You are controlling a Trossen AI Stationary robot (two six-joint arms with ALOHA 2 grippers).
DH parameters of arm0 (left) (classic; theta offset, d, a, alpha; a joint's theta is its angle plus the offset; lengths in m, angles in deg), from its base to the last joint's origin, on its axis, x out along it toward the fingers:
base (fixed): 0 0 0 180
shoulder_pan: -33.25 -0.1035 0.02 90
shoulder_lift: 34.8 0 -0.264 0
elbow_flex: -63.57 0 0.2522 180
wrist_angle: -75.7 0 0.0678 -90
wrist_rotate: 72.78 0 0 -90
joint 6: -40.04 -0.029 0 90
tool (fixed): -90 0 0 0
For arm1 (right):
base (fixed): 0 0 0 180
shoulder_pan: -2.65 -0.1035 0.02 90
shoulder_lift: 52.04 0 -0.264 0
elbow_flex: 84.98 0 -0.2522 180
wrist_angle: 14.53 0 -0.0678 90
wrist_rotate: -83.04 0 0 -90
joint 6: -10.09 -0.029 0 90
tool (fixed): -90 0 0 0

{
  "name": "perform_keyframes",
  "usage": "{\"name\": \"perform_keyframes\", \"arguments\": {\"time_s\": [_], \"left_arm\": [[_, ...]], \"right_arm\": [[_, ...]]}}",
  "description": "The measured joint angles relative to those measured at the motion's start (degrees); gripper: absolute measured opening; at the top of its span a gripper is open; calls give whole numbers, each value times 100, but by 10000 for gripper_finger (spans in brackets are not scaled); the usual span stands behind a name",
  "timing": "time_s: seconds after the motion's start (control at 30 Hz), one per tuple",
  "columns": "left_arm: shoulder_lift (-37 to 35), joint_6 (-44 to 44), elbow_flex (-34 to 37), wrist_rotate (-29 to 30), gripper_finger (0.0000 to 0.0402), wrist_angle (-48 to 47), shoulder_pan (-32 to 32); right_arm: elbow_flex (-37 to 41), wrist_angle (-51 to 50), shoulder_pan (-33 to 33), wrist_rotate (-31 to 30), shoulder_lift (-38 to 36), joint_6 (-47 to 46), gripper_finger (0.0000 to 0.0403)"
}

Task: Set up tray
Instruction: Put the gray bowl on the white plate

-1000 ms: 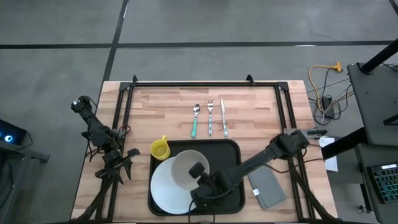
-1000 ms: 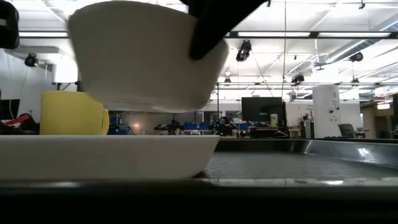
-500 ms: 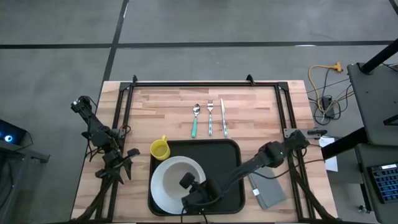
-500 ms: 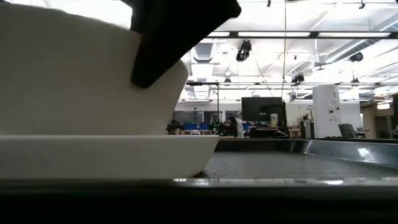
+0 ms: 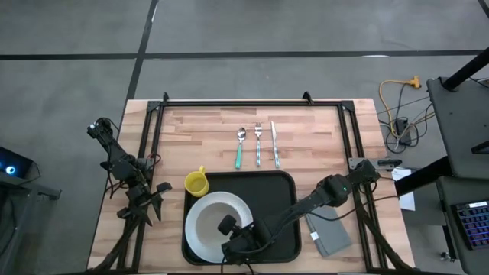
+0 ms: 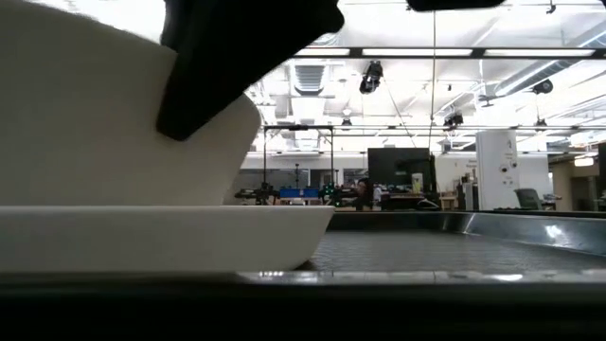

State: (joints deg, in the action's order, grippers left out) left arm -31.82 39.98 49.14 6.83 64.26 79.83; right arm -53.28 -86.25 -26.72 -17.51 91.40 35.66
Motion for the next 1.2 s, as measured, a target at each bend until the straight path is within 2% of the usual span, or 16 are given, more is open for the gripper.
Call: {"name": "perform_keyframes", "arguments": {"time_s": [0.17,0.73,1.2], "left_arm": [[0,0,0,-2,132,0,0],[0,0,0,-2,132,0,0],[0,0,0,-1,132,0,1]], "right_arm": [[0,85,0,166,0,19,9],[4,112,0,180,0,-3,11],[4,145,2,164,0,-5,63]]}}
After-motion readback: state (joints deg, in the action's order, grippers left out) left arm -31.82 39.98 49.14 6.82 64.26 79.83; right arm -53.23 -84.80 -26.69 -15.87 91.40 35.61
